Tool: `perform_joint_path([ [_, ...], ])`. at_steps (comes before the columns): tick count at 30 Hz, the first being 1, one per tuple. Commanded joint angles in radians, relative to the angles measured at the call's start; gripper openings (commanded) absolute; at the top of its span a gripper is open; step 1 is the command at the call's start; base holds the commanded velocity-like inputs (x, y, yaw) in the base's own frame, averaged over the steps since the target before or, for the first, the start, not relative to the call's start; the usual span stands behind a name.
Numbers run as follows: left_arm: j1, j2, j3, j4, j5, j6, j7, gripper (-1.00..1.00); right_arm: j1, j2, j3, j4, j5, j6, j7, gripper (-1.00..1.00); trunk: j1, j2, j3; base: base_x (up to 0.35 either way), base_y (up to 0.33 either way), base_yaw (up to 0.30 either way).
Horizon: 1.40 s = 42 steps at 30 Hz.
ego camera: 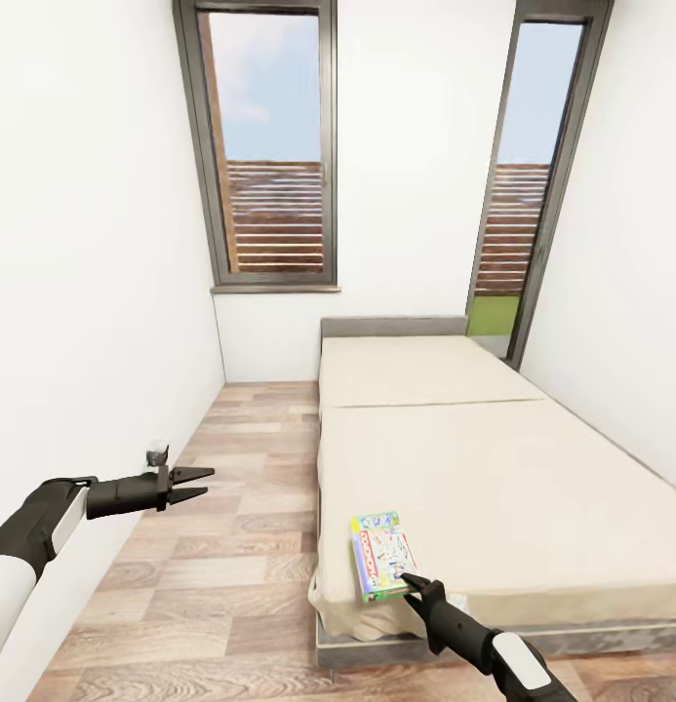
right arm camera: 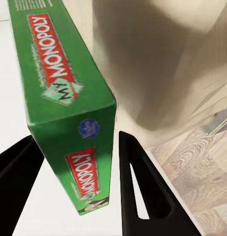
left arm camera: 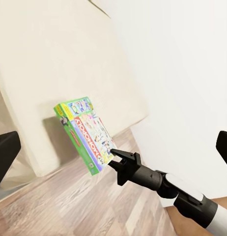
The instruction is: Put all the toys in the child's room - the three board games (two on the bed and one on the table), the two jigsaw puzzles on the table, and the tennis ball on the table - inside the toy box on the table in the child's room.
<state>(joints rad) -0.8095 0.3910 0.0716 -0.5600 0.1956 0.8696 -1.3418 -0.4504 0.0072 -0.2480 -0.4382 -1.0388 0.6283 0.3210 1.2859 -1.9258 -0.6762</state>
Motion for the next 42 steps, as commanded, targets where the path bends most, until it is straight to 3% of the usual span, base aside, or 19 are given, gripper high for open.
perform_joint_path([
  [1, 0.000, 0.000, 0.000, 0.000, 0.002, 0.009, -0.002, 1.00, -0.001, 0.001, -0.007, 0.000, 0.000, 0.007, 0.000, -1.00, -0.004, 0.007, 0.002, 0.000, 0.000, 0.000],
  [8, 0.000, 0.000, -0.001, 0.000, 0.002, 0.009, 0.000, 1.00, -0.002, 0.016, -0.004, -0.045, 0.003, 0.006, -0.003, -1.00, -0.031, 0.056, 0.024, 0.000, 0.000, 0.000],
  [11, 0.000, 0.000, -0.001, 0.000, 0.002, 0.009, 0.001, 1.00, -0.001, 0.030, 0.030, -0.140, 0.005, 0.005, -0.011, -1.00, -0.042, 0.077, 0.033, 0.000, 0.000, 0.000],
  [14, 0.000, -0.001, -0.001, 0.000, 0.002, 0.009, 0.002, 1.00, -0.001, 0.033, 0.090, -0.240, 0.006, 0.003, -0.017, -1.00, -0.054, 0.098, 0.043, 0.000, 0.000, 0.000],
  [18, 0.000, -0.015, -0.002, 0.000, 0.001, 0.009, 0.005, 1.00, -0.001, 0.026, 0.110, -0.315, 0.005, 0.005, -0.019, -1.00, -0.069, 0.126, 0.055, 0.000, 0.000, 0.000],
  [26, -0.002, -0.027, -0.001, 0.000, 0.002, 0.009, 0.072, 1.00, 0.000, 0.023, 0.123, -0.476, -0.001, 0.034, -0.016, -1.00, -0.100, 0.182, 0.080, 0.000, 0.000, 0.000],
  [32, -0.002, -0.044, -0.001, 0.000, 0.002, 0.010, 0.083, 1.00, 0.000, 0.020, 0.122, -0.585, 0.006, 0.077, -0.014, -1.00, -0.123, 0.224, 0.099, 0.000, 0.000, 0.000],
  [36, -0.002, -0.061, -0.001, -0.001, 0.002, 0.010, 0.100, 1.00, -0.001, 0.004, 0.122, -0.659, 0.009, 0.088, -0.013, -1.00, -0.138, 0.252, 0.112, 0.000, 0.000, 0.000],
  [42, -0.002, -0.064, -0.001, 0.000, 0.002, 0.009, 0.108, 1.00, 0.001, -0.016, 0.128, -0.688, 0.009, 0.092, -0.008, -1.00, -0.161, 0.294, 0.131, 0.000, 0.000, 0.000],
])
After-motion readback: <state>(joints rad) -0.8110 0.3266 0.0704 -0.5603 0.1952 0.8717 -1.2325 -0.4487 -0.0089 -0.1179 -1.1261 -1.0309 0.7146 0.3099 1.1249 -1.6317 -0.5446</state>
